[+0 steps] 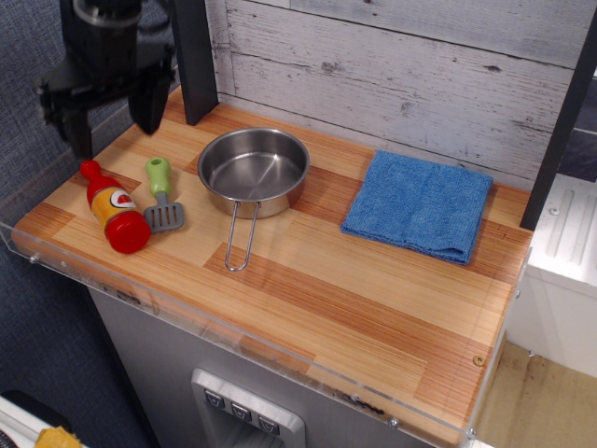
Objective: Place the red bottle between the pot and the towel
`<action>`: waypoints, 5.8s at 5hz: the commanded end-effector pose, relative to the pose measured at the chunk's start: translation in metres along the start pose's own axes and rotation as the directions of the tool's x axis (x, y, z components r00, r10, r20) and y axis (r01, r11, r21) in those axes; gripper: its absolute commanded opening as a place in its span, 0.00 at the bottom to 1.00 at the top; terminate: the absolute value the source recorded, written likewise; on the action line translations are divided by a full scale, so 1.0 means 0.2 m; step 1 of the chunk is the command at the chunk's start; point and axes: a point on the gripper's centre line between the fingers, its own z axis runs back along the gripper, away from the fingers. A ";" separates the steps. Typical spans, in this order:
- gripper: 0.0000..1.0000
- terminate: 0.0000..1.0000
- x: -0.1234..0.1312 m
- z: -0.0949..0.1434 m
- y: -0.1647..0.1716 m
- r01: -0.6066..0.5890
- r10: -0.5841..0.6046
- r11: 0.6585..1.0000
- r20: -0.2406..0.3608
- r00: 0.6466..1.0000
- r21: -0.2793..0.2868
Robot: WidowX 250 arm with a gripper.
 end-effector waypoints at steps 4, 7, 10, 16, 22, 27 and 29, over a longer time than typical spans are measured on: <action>1.00 0.00 0.05 -0.19 0.26 0.150 -0.158 0.970 0.028 0.987 0.189; 1.00 0.00 0.05 -0.24 0.21 0.147 -0.144 0.987 -0.052 0.988 0.059; 1.00 0.00 0.10 -0.15 0.22 0.078 -0.088 0.991 -0.084 0.993 -0.112; 1.00 0.00 -0.02 -0.34 -0.02 0.136 -0.170 0.974 -0.188 0.967 -0.179; 0.00 0.00 0.04 -0.02 -0.14 0.219 -0.235 0.925 -0.016 0.972 -0.311; 0.00 0.00 -0.44 0.20 -0.39 0.628 -0.644 0.650 0.128 0.754 -0.427; 0.00 0.00 -0.61 0.06 -0.43 0.726 -0.756 0.570 0.100 0.646 -0.384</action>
